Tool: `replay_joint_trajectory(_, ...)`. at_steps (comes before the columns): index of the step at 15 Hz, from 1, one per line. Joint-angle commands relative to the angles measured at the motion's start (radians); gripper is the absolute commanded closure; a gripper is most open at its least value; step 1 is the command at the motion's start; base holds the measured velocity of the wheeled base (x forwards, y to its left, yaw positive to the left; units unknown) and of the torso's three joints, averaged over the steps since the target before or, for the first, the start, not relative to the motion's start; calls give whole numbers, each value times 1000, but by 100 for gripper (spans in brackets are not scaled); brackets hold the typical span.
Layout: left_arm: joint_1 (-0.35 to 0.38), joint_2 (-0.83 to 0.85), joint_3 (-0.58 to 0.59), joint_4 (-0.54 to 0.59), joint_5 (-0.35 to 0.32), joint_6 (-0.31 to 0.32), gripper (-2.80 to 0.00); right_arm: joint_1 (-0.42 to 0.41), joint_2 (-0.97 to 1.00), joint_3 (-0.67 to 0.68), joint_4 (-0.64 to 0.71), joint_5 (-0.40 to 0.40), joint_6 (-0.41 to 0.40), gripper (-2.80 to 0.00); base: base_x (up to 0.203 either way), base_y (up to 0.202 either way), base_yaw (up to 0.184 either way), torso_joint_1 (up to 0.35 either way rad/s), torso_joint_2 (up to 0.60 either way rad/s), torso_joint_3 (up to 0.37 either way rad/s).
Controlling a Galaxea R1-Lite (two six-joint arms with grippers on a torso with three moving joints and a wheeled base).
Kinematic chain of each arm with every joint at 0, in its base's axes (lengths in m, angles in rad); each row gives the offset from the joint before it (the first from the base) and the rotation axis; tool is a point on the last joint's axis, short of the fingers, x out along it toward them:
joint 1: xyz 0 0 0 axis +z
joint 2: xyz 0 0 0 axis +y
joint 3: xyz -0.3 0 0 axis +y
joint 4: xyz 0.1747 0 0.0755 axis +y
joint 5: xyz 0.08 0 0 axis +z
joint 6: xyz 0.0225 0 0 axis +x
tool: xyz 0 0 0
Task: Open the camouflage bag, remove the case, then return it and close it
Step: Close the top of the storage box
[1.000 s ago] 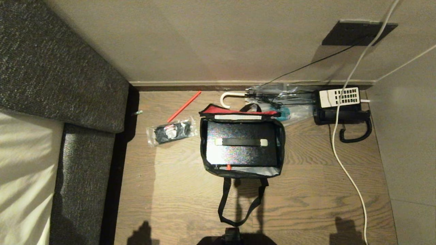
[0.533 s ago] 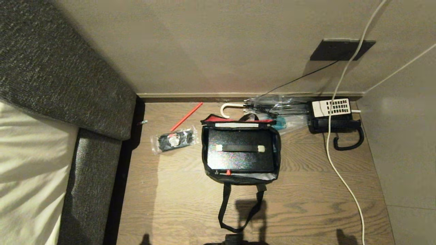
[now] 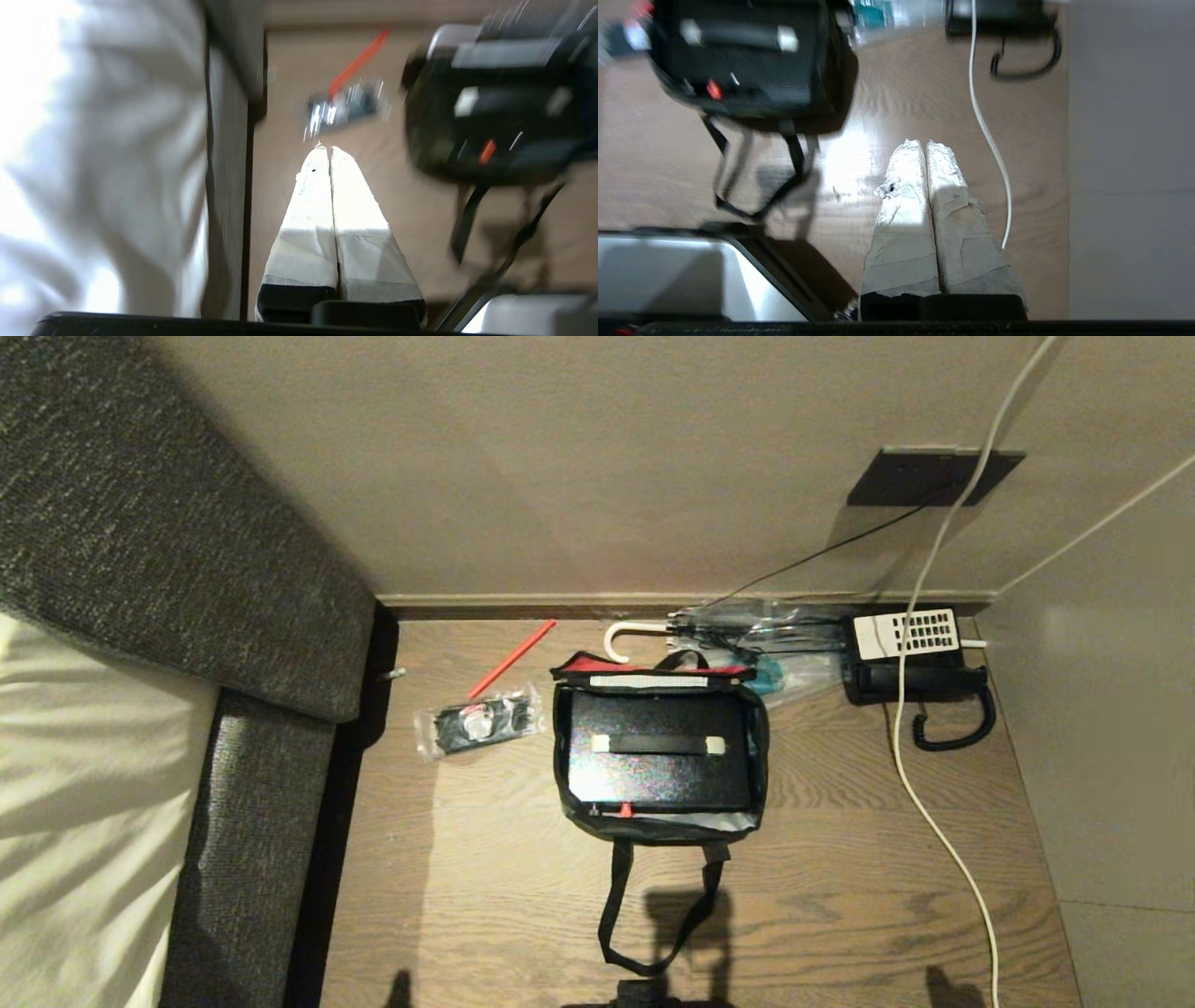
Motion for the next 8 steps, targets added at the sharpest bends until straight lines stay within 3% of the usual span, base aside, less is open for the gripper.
replay_joint_trajectory(1, 0, 115, -216, 56, -14, -36, 0, 0, 24, -270, 162, 12, 9, 0, 0, 0, 0, 0, 0, 0)
replay_joint_trajectory(4, -1, 463, -552, 166, -41, -181, 0, -1, 282, -608, 269, 17, 104, 0, 0, 0, 0, 0, 0, 0)
replay_joint_trajectory(6, -2, 718, -741, 210, -64, -313, 0, -1, 599, -810, 310, 19, 158, 0, 0, 0, 0, 0, 0, 0)
replay_joint_trajectory(8, -6, 983, -919, 237, -130, -435, 0, -2, 920, -998, 349, 24, 202, 0, 0, 0, 0, 0, 0, 0)
